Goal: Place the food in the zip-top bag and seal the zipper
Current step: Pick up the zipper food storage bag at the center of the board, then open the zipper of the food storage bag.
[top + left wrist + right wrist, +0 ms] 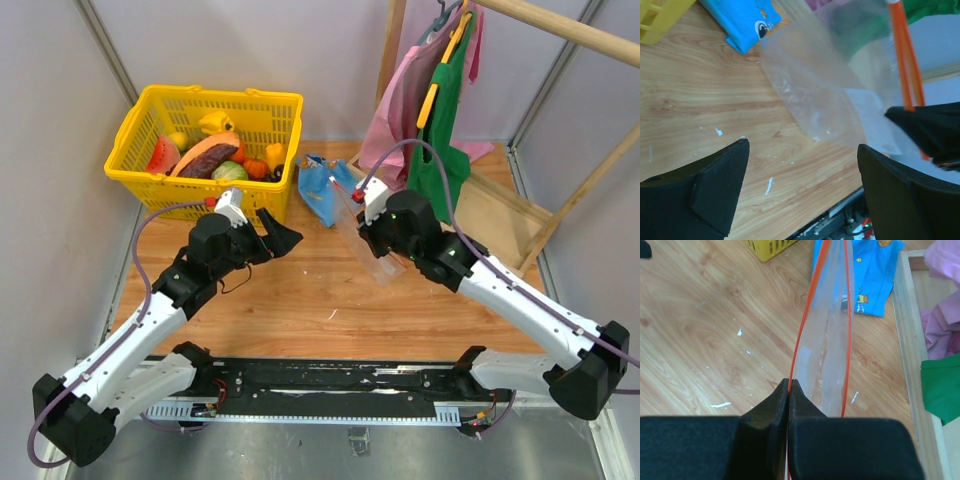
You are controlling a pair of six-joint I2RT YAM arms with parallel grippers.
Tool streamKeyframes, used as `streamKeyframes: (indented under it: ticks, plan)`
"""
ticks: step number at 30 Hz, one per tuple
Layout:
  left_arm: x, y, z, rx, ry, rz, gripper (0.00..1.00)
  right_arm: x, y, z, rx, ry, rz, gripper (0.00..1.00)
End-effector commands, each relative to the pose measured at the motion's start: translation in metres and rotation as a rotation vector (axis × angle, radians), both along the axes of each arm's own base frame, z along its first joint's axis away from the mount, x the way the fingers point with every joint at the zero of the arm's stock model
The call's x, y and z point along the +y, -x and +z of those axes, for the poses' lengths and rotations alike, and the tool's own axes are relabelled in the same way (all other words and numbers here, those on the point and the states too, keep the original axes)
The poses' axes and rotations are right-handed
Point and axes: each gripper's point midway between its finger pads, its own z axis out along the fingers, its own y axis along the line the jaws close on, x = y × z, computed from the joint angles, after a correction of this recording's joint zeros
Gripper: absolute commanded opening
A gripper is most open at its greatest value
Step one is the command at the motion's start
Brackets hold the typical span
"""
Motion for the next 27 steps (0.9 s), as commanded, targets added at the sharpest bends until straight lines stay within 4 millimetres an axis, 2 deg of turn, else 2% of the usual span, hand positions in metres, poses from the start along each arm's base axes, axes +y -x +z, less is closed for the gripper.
streamKeyframes:
  ticks: [1, 6, 15, 27]
  plan:
    - [-0.011, 0.000, 0.025, 0.028, 0.125, -0.005, 0.91, 0.007, -0.007, -0.004, -0.088, 0.133, -0.011, 0.01]
    - [-0.019, 0.002, 0.018, 0.083, 0.210, -0.007, 0.88, 0.036, -0.001, -0.018, -0.061, 0.104, 0.018, 0.01]
    - [-0.031, -0.001, 0.017, 0.140, 0.317, 0.003, 0.80, 0.076, 0.009, -0.027, -0.029, 0.056, 0.030, 0.01]
    - [-0.052, -0.009, 0.001, 0.201, 0.291, -0.004, 0.64, 0.096, 0.019, -0.023, -0.017, -0.012, 0.070, 0.01]
